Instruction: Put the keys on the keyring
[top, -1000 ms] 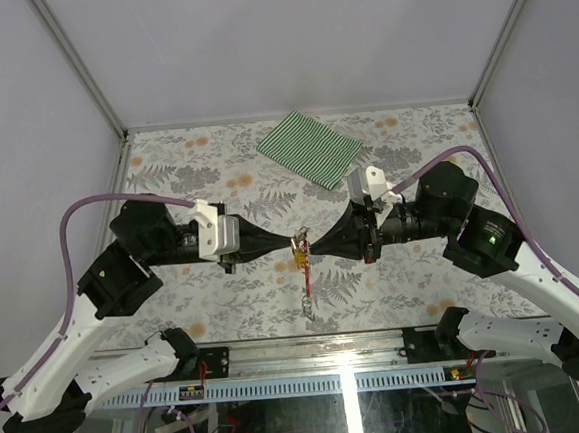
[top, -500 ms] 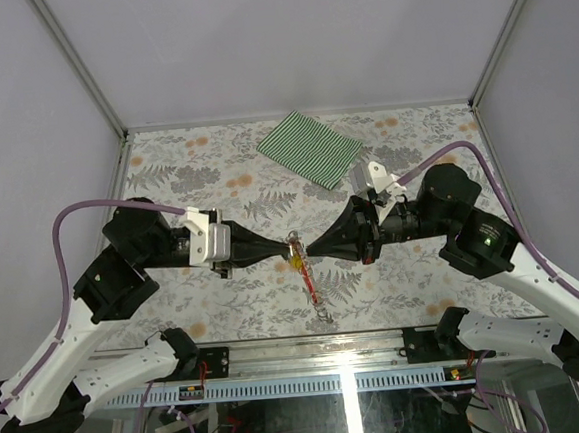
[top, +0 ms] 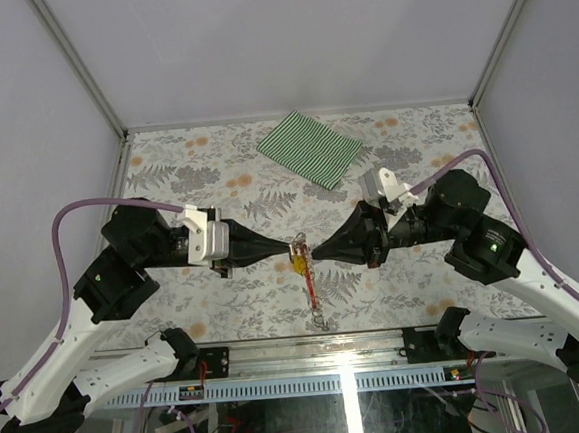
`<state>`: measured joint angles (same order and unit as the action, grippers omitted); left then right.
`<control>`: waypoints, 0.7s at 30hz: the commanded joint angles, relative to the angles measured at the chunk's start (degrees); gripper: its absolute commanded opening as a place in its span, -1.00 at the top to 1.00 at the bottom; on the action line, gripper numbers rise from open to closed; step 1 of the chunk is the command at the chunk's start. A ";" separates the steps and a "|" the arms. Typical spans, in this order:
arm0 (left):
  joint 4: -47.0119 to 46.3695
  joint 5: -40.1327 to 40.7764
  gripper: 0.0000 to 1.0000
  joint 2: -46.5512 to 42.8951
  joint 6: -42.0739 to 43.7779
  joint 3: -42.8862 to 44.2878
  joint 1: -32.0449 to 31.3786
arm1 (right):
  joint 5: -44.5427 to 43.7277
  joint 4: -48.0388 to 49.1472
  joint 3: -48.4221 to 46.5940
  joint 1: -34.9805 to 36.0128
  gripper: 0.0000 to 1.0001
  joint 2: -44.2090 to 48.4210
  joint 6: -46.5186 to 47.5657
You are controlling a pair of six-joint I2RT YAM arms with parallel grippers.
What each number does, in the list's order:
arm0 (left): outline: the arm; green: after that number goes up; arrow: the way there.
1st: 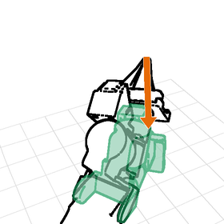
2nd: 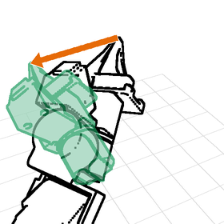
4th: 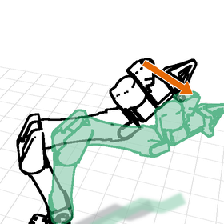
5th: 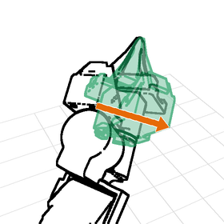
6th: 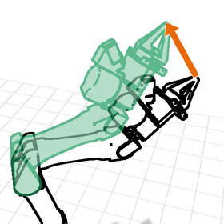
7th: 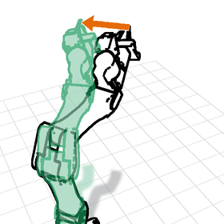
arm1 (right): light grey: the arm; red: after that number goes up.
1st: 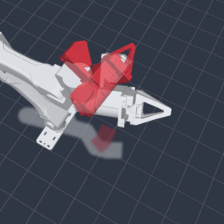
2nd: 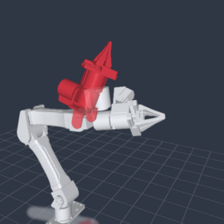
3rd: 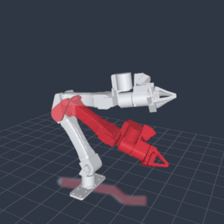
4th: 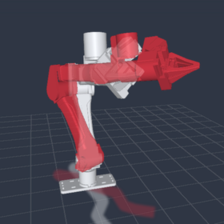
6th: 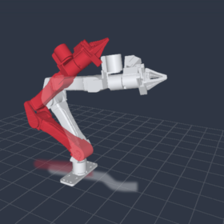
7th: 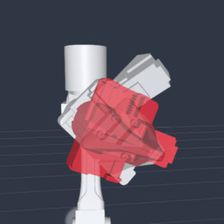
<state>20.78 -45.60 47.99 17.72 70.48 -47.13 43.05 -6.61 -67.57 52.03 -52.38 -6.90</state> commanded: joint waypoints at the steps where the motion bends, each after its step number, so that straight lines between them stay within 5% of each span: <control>1: -3.99 0.20 1.00 -0.59 -1.30 -0.42 0.26 | -1.75 7.08 2.63 0.15 1.00 4.87 6.93; 21: -7.23 -0.28 1.00 -0.15 -4.05 -0.91 0.29 | -5.26 20.86 15.51 0.17 1.00 14.82 33.43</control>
<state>17.17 -45.15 47.86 14.72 69.91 -47.13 39.51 6.46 -51.51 52.03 -38.72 17.93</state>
